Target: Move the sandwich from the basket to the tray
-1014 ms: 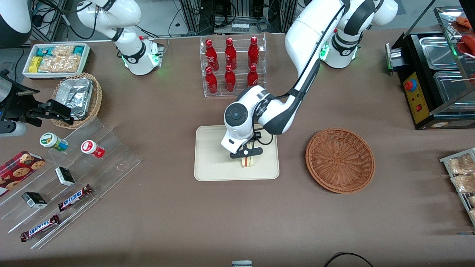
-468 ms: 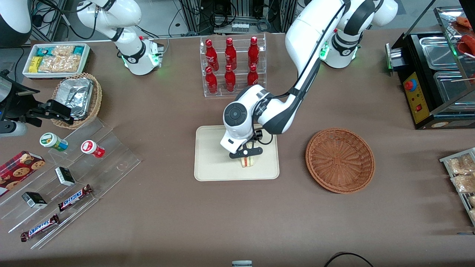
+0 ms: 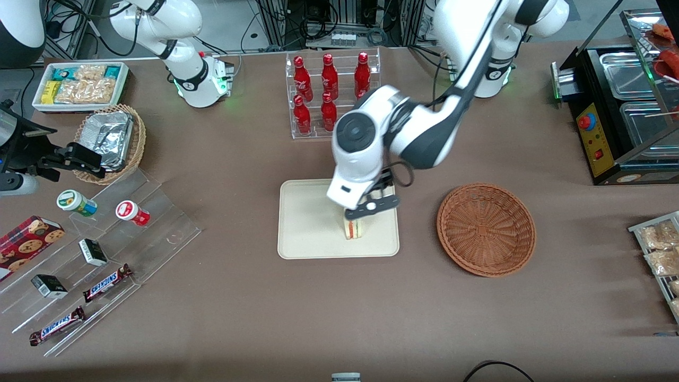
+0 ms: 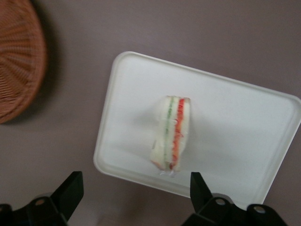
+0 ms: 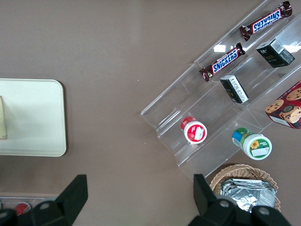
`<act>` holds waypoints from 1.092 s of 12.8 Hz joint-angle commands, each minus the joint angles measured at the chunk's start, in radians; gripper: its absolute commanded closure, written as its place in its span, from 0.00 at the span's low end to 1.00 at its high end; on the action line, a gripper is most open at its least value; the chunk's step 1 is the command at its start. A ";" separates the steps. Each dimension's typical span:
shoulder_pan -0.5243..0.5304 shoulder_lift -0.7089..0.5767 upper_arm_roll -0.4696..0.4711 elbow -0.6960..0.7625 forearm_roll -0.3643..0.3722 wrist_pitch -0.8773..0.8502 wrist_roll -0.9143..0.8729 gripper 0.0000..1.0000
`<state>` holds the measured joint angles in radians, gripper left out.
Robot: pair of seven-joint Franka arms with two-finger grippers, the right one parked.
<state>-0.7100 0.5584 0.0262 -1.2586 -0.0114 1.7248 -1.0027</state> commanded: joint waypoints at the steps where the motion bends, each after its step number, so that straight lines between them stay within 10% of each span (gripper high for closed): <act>1: 0.078 -0.133 -0.003 -0.036 -0.002 -0.159 -0.014 0.00; 14: 0.480 -0.445 -0.002 -0.194 0.028 -0.381 0.511 0.00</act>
<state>-0.2835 0.1615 0.0373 -1.4176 0.0066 1.3614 -0.5705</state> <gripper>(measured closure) 0.000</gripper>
